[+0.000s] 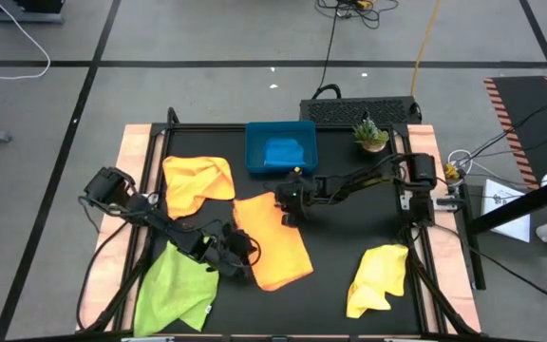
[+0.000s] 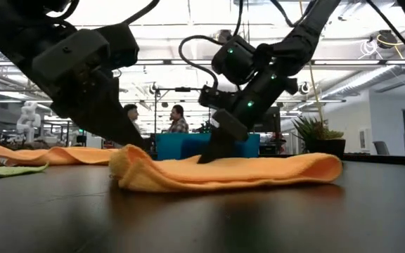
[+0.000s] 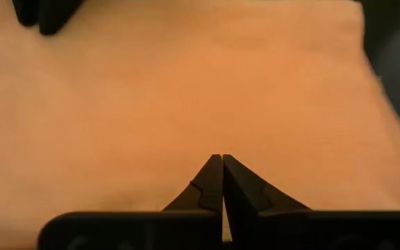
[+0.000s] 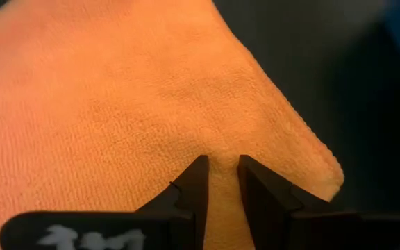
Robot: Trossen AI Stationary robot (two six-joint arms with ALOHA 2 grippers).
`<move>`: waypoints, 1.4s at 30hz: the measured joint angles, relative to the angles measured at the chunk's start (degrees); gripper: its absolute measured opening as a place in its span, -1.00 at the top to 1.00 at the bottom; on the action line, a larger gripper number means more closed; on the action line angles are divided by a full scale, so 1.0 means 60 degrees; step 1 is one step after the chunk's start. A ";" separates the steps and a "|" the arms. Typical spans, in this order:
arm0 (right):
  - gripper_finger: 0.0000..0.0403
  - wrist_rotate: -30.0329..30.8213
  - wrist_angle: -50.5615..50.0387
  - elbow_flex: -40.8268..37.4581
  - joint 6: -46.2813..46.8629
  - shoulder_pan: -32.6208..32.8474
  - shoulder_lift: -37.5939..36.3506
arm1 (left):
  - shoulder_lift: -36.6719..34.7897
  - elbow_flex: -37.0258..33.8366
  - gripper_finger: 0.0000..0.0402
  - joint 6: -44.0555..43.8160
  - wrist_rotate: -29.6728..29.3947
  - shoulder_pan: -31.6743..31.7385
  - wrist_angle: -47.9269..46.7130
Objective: Fold microfiber towels
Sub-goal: Fold the right orange microfiber cloth
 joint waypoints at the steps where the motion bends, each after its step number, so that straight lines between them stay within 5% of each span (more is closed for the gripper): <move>1: 0.64 0.0259 -0.0197 -0.0054 0.0183 -0.0003 -0.0088 | 0.0000 0.0001 0.98 0.0024 -0.0003 -0.0018 0.0011; 8: 0.64 0.1371 -0.1160 -0.0570 0.1040 0.0223 -0.0984 | 0.0000 0.0001 0.87 0.0633 0.0000 -0.0191 0.0143; 19: 0.64 0.0709 0.0307 -0.1918 0.1715 0.1623 -0.3282 | 0.0017 0.0170 0.59 0.0762 0.0000 -0.0733 0.0998; 25: 0.64 0.0574 0.1951 -0.2632 0.2244 0.2937 -0.2695 | 0.0500 0.0811 0.56 0.0479 -0.0066 -0.1038 0.0862; 30: 0.64 0.0585 0.2754 -0.2632 0.2599 0.3585 -0.1866 | 0.1167 0.2079 0.56 0.0165 -0.0130 -0.1150 -0.0964; 36: 0.64 0.0585 0.2940 -0.2632 0.2856 0.3792 -0.1400 | 0.1687 0.3616 0.56 -0.0684 -0.0763 -0.1259 -0.3804; 42: 0.64 0.0595 0.2920 -0.2634 0.2860 0.3818 -0.1411 | 0.1803 0.4087 0.56 -0.0977 -0.0590 -0.1378 -0.4039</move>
